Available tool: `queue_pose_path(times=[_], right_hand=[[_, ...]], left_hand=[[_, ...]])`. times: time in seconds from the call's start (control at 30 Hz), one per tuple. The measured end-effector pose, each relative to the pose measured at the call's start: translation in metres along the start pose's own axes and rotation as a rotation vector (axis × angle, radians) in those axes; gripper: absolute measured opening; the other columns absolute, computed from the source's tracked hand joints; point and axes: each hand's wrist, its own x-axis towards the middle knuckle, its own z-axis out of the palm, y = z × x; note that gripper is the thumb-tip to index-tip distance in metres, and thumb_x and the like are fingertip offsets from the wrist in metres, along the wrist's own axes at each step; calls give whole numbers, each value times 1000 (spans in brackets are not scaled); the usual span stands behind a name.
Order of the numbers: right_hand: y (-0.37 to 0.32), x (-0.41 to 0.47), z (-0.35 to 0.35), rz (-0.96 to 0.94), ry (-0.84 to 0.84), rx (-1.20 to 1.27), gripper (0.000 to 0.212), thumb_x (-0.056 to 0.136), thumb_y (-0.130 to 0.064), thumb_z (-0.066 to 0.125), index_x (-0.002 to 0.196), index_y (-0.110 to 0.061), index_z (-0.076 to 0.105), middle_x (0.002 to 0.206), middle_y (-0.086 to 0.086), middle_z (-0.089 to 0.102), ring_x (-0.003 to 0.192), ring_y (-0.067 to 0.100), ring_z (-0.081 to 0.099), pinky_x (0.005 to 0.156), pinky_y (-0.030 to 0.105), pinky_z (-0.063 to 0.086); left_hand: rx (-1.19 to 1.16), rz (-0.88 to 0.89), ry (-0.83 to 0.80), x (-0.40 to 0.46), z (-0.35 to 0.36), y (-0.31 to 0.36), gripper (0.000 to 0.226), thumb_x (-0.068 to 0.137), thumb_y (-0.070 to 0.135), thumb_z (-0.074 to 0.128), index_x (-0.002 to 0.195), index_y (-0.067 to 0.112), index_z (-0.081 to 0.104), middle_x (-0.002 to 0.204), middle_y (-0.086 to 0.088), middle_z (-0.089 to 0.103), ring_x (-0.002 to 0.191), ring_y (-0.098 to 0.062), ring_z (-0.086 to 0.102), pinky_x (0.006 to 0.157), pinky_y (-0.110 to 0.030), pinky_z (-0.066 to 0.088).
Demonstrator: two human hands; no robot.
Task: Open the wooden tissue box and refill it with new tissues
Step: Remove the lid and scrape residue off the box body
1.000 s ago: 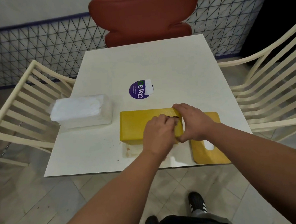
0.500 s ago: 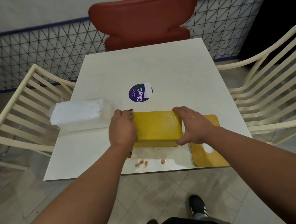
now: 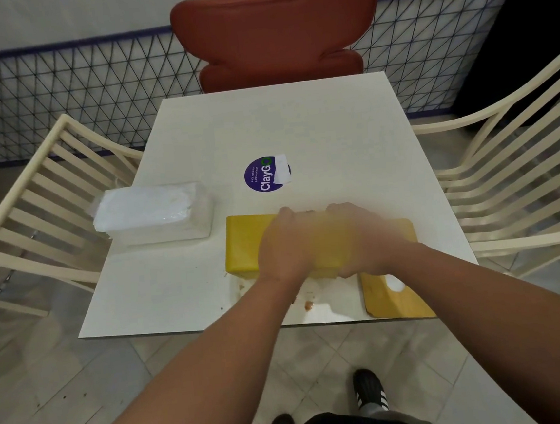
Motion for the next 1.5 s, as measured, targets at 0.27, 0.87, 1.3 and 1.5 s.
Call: queue_pose_path(times=[0.27, 0.87, 1.3, 1.5], right_hand=[[-2, -1, -6, 40, -40, -38, 121, 54, -46, 87, 151, -22, 19, 149, -1, 33, 131, 23, 39, 105, 37, 38], [-107, 61, 11, -155, -113, -432, 126, 57, -69, 75, 152, -17, 12, 146, 2, 34, 130, 24, 38, 106, 41, 32], [-128, 49, -16, -74, 81, -413, 117, 51, -60, 75, 148, -22, 19, 135, -2, 44, 121, 23, 41, 99, 38, 35], [-106, 17, -28, 60, 172, 69, 118, 47, -37, 89, 146, -23, 25, 134, -4, 41, 123, 18, 39, 93, 35, 43]], left_hand=[[2, -333, 135, 0, -44, -73, 27, 100, 25, 44, 107, 9, 65, 105, -8, 52, 82, -25, 56, 67, -27, 37], [-402, -510, 112, -2, -55, -102, 25, 95, 40, 52, 93, 20, 68, 96, 2, 63, 83, -9, 55, 64, -10, 34], [-607, -664, 158, -15, -92, -147, 15, 92, 22, 51, 87, 19, 64, 85, 6, 65, 86, -16, 61, 75, -29, 46], [-704, -650, 71, -8, -96, -127, 16, 92, 22, 50, 87, 19, 65, 90, 5, 65, 88, -16, 62, 84, -38, 52]])
